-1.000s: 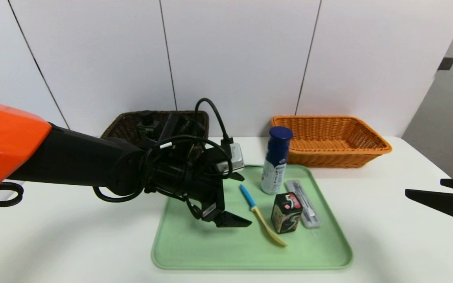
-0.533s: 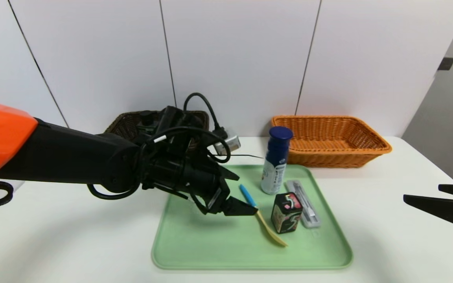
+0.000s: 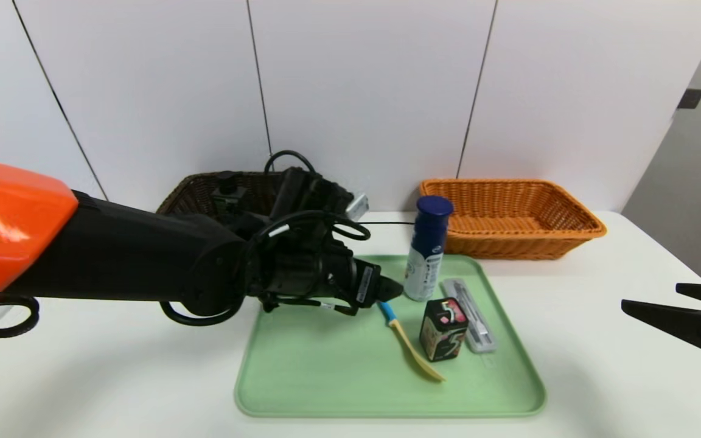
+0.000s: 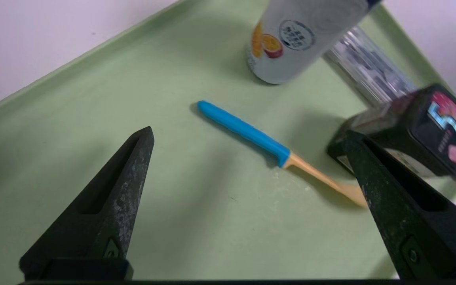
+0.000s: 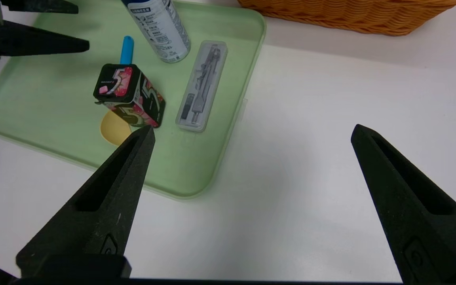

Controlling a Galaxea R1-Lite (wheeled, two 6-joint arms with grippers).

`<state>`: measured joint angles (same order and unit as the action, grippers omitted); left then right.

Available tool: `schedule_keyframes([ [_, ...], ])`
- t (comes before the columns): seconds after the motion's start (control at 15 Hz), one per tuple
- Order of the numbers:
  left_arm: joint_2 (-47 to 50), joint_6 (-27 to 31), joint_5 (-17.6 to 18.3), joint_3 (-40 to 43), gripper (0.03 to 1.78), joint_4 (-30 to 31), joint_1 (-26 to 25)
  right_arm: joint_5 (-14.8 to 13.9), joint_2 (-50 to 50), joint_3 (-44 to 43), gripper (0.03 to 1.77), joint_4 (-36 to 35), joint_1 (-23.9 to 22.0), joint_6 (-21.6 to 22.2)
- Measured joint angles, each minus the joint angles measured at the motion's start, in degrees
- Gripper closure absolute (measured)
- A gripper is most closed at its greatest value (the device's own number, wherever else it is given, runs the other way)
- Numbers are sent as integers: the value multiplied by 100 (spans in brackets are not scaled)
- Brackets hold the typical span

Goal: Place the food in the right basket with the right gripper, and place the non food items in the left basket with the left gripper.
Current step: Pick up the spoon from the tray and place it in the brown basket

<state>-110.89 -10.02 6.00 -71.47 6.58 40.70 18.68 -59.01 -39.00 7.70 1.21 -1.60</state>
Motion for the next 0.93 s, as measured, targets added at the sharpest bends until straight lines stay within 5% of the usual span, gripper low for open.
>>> schedule_keyframes([
  [0.4,-179,-596,-1409,-124,12,-391,574,0,15,17,9,-7,0,6],
  [0.73,-350,-823,-2107,-564,12,-917,942,9,15,59,9,-10,0,4],
  [0.93,-529,-940,-2236,-689,12,-972,1009,1,52,91,9,-10,-2,9],
])
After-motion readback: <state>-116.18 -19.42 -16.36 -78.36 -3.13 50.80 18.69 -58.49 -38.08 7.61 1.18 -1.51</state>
